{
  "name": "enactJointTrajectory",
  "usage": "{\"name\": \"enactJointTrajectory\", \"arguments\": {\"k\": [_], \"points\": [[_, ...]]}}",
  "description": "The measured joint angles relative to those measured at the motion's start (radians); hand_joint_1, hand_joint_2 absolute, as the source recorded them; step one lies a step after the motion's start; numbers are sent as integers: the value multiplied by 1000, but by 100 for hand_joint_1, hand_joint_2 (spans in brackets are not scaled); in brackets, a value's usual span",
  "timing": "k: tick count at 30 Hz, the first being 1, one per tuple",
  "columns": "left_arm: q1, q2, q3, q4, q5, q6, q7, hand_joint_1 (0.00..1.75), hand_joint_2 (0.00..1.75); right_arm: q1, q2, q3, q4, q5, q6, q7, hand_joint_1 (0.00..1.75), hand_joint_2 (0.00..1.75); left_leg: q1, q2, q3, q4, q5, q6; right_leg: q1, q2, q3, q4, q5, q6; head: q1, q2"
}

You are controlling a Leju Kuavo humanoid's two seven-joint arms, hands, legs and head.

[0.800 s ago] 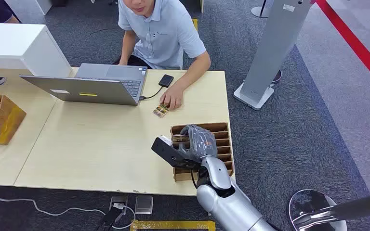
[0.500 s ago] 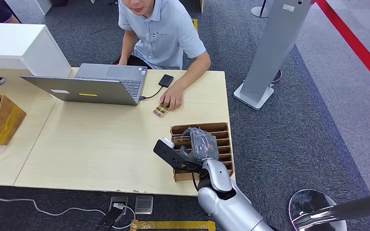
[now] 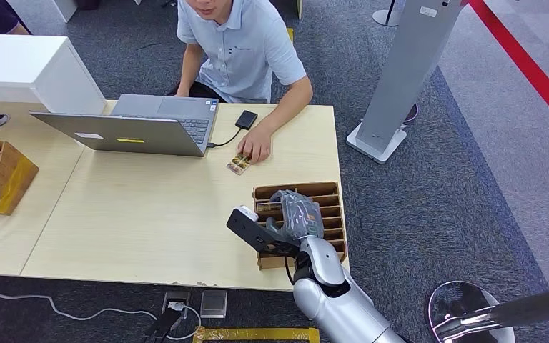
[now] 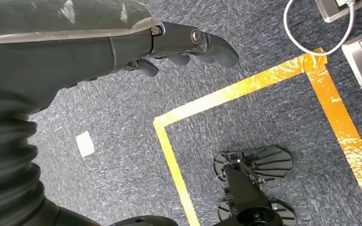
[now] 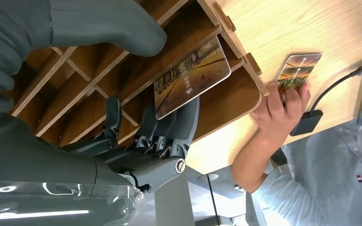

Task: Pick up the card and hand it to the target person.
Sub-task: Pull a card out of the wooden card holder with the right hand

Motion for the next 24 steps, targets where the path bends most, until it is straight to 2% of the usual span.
{"name": "enactJointTrajectory", "arguments": {"k": [3, 8, 13, 24], "points": [[1, 0, 0, 0, 2, 4, 0, 0, 175, 0, 1, 0, 1, -7, -5, -10, 95, 175, 0, 0, 0, 0, 0, 0, 0, 0, 0, 0, 0, 0, 0, 0], [5, 0, 3, 0, 10, 9, 0, 0, 175, 0, 4, 0, 4, -17, -11, -24, 130, 175, 0, 0, 0, 0, 0, 0, 0, 0, 0, 0, 0, 0, 0, 0], [9, 0, 13, 0, 14, 13, -3, 0, 175, -3, 10, 1, 13, -21, -19, -31, 139, 175, 0, 0, 0, 0, 0, 0, 0, 0, 0, 0, 0, 0, 0, 0], [11, -2, 18, 0, 14, 9, -12, 0, 175, -11, 19, 1, 31, -30, -28, -32, 143, 175, 0, 0, 0, 0, 0, 0, 0, 0, 0, 0, 0, 0, 0, 0]]}}
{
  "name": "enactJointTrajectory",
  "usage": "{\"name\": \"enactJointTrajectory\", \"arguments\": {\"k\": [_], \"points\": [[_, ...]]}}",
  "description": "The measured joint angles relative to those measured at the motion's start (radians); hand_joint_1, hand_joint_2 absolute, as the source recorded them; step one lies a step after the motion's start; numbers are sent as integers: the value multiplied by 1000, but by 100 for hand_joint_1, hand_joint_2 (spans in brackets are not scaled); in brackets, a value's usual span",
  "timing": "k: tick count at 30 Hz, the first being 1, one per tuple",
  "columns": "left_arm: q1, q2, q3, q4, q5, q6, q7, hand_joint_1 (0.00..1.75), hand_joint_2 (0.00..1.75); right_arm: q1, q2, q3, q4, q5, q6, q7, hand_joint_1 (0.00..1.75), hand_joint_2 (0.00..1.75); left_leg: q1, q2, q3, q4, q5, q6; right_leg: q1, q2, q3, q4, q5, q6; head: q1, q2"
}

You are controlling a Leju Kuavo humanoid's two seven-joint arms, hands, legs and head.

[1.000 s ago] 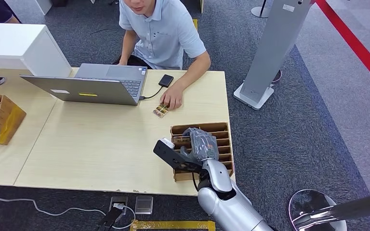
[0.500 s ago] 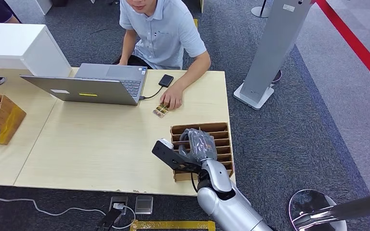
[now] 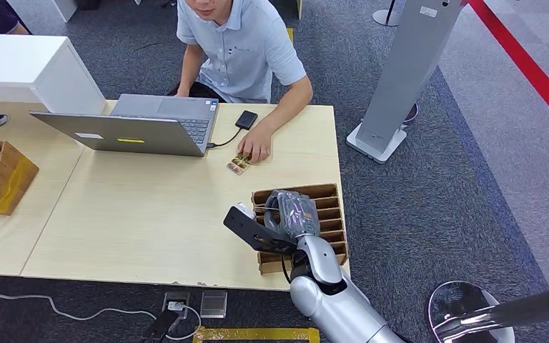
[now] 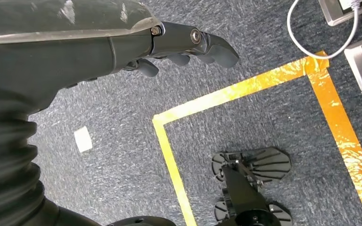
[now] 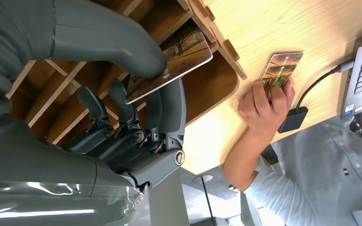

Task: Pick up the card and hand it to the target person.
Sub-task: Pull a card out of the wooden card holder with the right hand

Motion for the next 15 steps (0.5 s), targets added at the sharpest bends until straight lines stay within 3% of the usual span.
{"name": "enactJointTrajectory", "arguments": {"k": [15], "points": [[2, -1, 0, 0, 1, 11, 0, 0, 175, -4, 2, 0, 9, -7, -26, -5, 143, 175, 0, 0, 0, 0, 0, 0, 0, 0, 0, 0, 0, 0, 0, 0]]}}
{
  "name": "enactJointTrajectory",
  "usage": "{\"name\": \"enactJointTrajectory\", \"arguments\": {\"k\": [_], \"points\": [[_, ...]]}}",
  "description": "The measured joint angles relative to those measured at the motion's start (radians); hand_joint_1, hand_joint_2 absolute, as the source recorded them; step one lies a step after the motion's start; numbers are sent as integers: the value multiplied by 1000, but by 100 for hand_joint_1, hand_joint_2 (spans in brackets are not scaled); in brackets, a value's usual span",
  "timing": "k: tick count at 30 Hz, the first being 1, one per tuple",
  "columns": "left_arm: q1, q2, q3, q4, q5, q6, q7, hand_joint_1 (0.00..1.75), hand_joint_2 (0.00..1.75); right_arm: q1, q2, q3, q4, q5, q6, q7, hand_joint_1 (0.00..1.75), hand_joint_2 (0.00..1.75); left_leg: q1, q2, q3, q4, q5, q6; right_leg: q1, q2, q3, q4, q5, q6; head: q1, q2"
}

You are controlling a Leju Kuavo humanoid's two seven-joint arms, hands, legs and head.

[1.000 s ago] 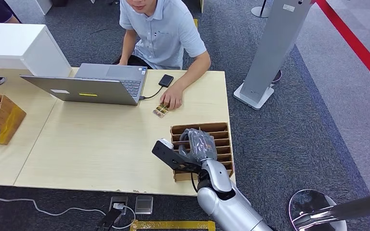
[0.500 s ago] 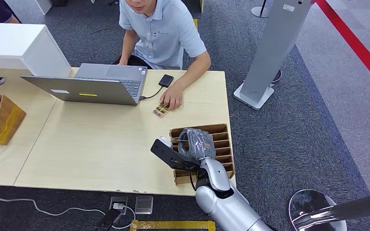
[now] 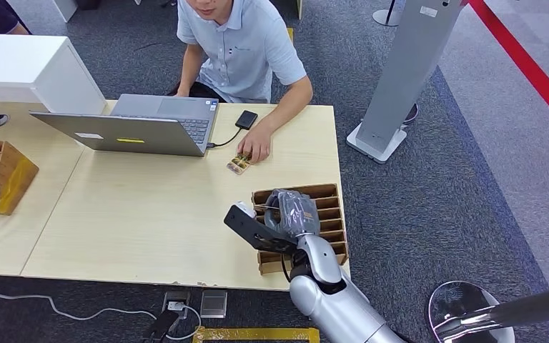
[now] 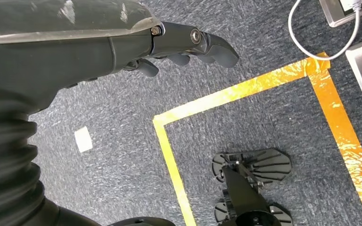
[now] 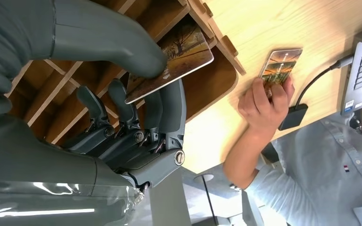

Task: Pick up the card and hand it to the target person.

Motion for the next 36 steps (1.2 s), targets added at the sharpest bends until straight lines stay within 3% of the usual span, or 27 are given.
{"name": "enactJointTrajectory", "arguments": {"k": [13, 22, 31, 36], "points": [[4, 0, 0, 0, 0, 0, -1, 0, 175, 35, -65, -13, -228, 53, -12, 43, 143, 175, 0, 0, 0, 0, 0, 0, 0, 0, -1, 0, 0, 0, 0, 0], [7, 0, 1, 0, 6, -1, -11, 0, 175, -6, -91, -24, -360, 50, 10, 30, 143, 175, 0, 0, 0, 0, 0, 0, 0, 0, 0, 0, 0, 0, 0, 0], [-2, 0, 1, 0, -12, -21, 5, 0, 175, -122, -94, -25, -343, -40, 33, -12, 143, 175, 0, 0, -1, 0, 0, 0, 0, 0, 0, 0, 0, 0, 0, 0], [-22, 0, 0, 0, -43, -41, 36, 0, 175, -222, -80, -20, -212, -106, 30, -59, 143, 175, 0, 0, -1, 0, 0, 0, 0, 0, 0, 0, 0, 0, 0, 0]]}}
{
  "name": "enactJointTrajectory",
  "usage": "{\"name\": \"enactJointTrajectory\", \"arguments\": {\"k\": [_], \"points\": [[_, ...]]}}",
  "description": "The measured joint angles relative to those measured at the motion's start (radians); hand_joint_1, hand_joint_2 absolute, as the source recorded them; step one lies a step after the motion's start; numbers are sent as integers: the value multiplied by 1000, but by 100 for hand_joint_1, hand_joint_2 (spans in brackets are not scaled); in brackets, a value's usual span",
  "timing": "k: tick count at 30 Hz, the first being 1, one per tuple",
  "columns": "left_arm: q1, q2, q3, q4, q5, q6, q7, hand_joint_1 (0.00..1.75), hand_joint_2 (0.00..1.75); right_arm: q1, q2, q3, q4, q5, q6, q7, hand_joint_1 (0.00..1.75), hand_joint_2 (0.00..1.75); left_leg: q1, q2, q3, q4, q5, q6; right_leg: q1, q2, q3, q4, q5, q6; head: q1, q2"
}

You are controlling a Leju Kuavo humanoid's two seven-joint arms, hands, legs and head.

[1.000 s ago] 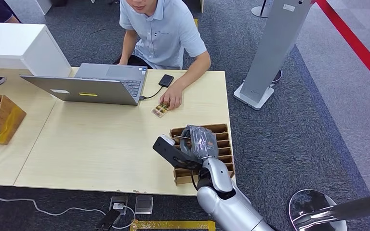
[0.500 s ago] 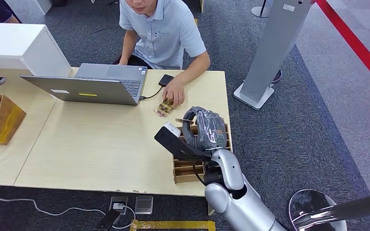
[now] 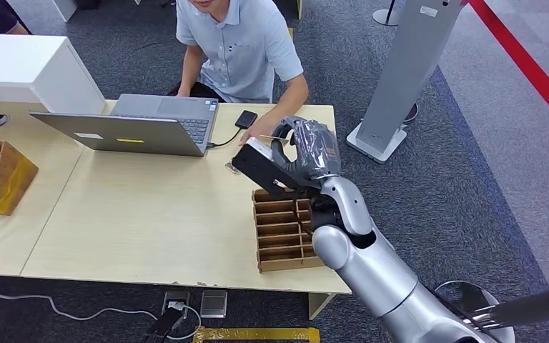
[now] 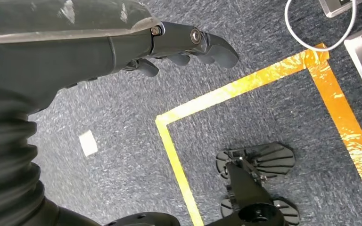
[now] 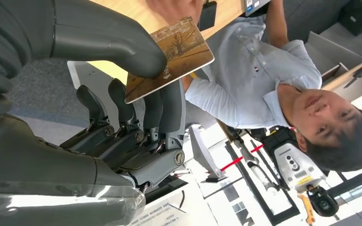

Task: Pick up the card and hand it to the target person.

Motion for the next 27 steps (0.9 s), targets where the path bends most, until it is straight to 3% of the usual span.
{"name": "enactJointTrajectory", "arguments": {"k": [8, 16, 20, 27], "points": [[-22, 0, -1, 0, -19, -11, 20, 0, 175, -91, 46, 13, 260, -27, -17, -44, 143, 175, 0, 0, 0, 0, 0, 0, 0, 0, 0, 0, 0, 0, 0, 0], [-26, 0, 0, 0, -23, -16, 31, 0, 175, -118, 89, 24, 445, -34, -24, -72, 143, 175, 0, 0, -1, 0, 0, 0, 0, 0, 0, 0, 0, 0, 0, 0], [-25, 0, 0, 0, -20, -16, 25, 0, 175, -123, 115, 26, 509, -30, -36, -102, 0, 175, 0, 0, -1, 0, 0, 0, 0, 0, 0, 0, 0, 0, 0, 0], [-25, -1, 0, 0, -23, 2, -5, 0, 175, -134, 146, 44, 595, -25, -61, -130, 0, 175, 0, 0, -1, 0, 0, 0, 0, 0, -1, 0, 0, 0, 0, 0]]}}
